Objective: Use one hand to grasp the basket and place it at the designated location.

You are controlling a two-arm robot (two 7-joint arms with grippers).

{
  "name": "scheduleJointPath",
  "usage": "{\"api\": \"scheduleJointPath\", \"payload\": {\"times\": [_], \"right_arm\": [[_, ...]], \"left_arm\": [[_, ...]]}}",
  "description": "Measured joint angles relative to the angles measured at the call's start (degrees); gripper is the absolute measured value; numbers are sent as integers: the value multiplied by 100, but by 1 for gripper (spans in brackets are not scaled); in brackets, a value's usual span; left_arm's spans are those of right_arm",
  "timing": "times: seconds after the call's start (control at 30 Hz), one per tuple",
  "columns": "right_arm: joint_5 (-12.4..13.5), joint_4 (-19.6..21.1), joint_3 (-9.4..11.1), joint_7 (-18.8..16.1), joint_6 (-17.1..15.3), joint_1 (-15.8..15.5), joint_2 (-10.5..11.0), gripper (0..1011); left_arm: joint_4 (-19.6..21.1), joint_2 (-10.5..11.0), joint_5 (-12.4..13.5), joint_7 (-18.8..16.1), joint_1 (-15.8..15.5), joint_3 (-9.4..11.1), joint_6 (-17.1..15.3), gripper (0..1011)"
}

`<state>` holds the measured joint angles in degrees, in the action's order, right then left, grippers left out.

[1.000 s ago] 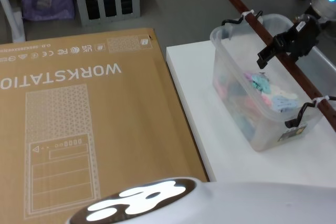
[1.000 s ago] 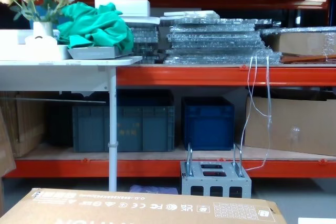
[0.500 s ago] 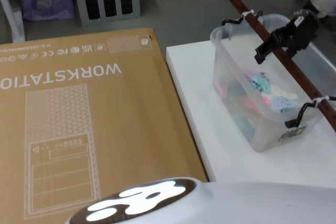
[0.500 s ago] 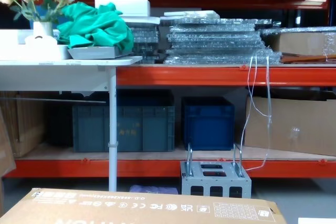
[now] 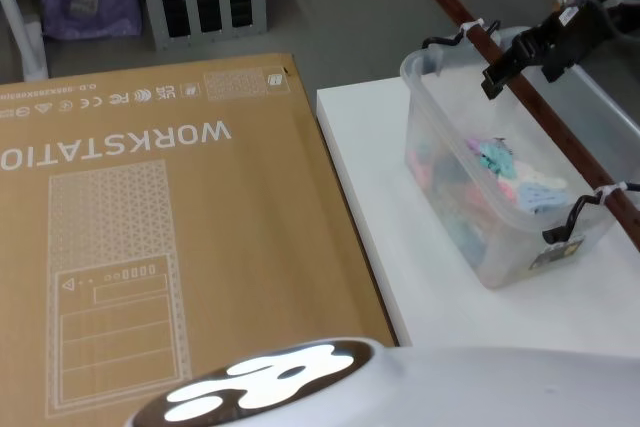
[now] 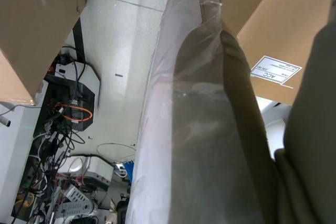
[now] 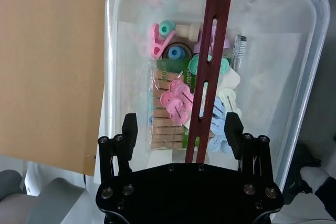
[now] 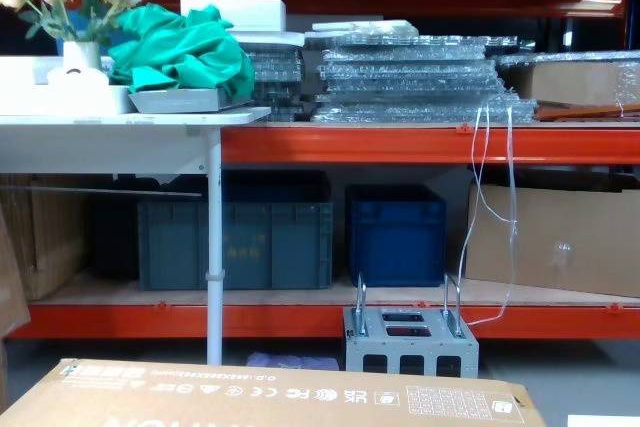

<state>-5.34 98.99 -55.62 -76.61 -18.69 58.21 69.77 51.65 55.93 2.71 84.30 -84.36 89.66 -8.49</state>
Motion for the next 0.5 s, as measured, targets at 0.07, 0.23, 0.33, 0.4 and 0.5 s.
{"api": "scheduleJointPath", "payload": {"times": [0.07,0.23,0.33,0.4,0.5], "right_arm": [[-26,29,22,-14,-18,0,6,1000],[-202,304,112,-86,-185,68,103,1000],[-411,612,191,-176,-379,186,216,1000],[-487,740,229,-216,-451,231,262,1000],[-575,923,298,-255,-548,275,332,1000]], "left_arm": [[0,0,0,0,0,0,0,0],[0,0,0,0,0,0,0,0],[-1,0,0,0,0,0,0,0],[-1,0,0,0,0,0,0,0],[-1,0,0,0,0,0,0,0]]}}
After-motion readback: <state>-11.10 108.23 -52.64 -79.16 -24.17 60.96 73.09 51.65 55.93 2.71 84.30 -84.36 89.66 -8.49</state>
